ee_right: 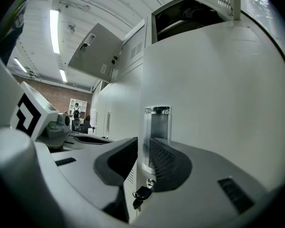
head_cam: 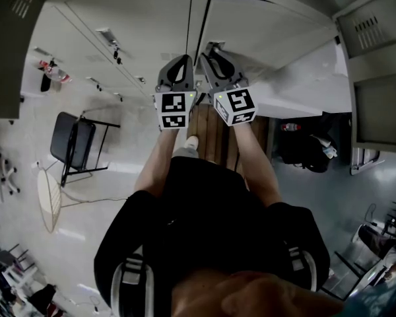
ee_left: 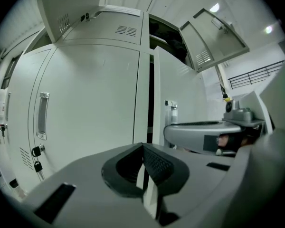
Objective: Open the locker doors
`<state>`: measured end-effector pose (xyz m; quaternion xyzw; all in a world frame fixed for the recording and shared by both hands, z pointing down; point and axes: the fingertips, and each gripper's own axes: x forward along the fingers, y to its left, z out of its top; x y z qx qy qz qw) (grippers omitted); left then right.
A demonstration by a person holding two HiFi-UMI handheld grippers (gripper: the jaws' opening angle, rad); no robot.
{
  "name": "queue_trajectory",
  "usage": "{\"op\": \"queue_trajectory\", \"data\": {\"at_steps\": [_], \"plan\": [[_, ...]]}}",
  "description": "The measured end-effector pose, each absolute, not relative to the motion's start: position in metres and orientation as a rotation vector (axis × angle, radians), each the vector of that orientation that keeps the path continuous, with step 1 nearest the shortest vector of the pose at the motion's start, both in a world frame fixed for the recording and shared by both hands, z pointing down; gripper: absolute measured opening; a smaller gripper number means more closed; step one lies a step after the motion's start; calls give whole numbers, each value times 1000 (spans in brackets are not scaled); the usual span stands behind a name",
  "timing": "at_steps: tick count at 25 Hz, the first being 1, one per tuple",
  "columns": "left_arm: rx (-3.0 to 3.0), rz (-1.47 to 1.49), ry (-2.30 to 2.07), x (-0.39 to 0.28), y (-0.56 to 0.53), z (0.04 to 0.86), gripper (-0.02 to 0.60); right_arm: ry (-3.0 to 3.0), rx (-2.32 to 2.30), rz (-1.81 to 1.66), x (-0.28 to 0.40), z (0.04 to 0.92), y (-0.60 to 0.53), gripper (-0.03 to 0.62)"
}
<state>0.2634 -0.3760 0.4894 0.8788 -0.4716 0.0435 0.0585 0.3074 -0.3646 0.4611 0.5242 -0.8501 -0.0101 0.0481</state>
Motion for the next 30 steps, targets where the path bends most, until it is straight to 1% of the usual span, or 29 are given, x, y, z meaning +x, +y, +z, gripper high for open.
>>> {"op": "queue_trajectory", "data": {"at_steps": [9,19,30], "plan": [[2698,111,-1327,281,-352,481,9,-2644,1531,-37,310,461,-324,61],[2741,89,-1257,294,-303,462,9,-2696,1518,20,320,460,-268,61],[2822,125,-1108,321,-231,455,9,-2667,1655,78,352,462,-200,61]]}}
